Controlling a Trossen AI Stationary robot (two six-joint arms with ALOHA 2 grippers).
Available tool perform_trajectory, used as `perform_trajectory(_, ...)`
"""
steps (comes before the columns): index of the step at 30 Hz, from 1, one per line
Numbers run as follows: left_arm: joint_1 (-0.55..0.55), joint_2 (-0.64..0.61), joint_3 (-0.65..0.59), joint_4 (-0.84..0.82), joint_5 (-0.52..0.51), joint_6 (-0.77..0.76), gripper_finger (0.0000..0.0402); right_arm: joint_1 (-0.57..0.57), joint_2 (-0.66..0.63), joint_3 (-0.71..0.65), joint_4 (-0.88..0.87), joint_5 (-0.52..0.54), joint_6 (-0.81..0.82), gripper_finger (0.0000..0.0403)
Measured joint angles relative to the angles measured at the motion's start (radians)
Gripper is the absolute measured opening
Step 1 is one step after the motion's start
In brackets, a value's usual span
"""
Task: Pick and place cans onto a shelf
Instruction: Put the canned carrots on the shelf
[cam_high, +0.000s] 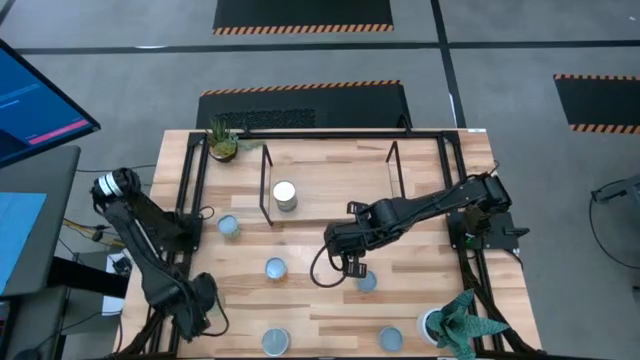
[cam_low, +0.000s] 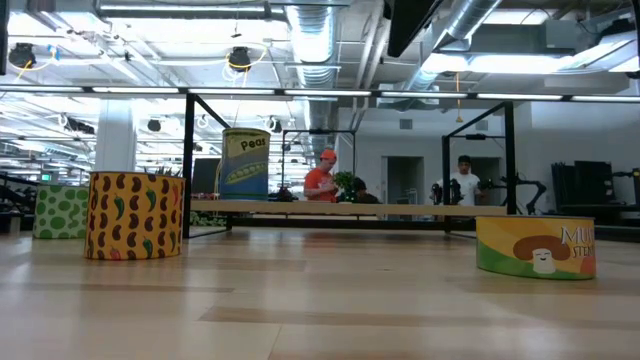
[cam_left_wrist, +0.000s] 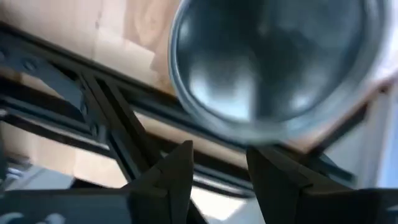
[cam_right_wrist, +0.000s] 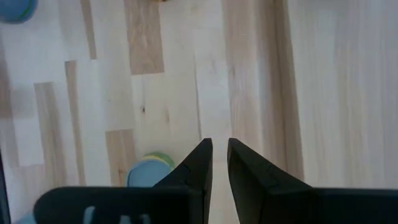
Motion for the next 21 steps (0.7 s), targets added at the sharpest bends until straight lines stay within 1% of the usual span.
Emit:
perform_trajectory(4, 0.035, 0.06, 0.0, 0.04, -0.105, 0.035, 0.0139, 0.017, 0.0, 0.0, 0.0, 0.0, 0.0, 0.0075)
perform_trajectory(9, 0.125, 0.08, -0.001, 0.114, -0.24, 0.138, 0.0139, 0.029, 0.0, 0.0, -0.001, 0.0, 0.0, 0.0075)
perform_trajectory(12, 0.201, 0.079, -0.001, 0.118, -0.335, 0.228, 0.0139, 0.029, 0.0, 0.0, -0.002, 0.0, 0.0, 0.0075)
perform_trajectory(18, 0.366, 0.079, -0.001, 0.143, -0.486, 0.453, 0.0139, 0.029, 0.0, 0.0, -0.001, 0.0, -0.001, 0.0075)
perform_trajectory(21, 0.436, 0.079, -0.001, 0.174, -0.511, 0.552, 0.0139, 0.029, 0.0, 0.0, -0.002, 0.0, 0.0, 0.0075)
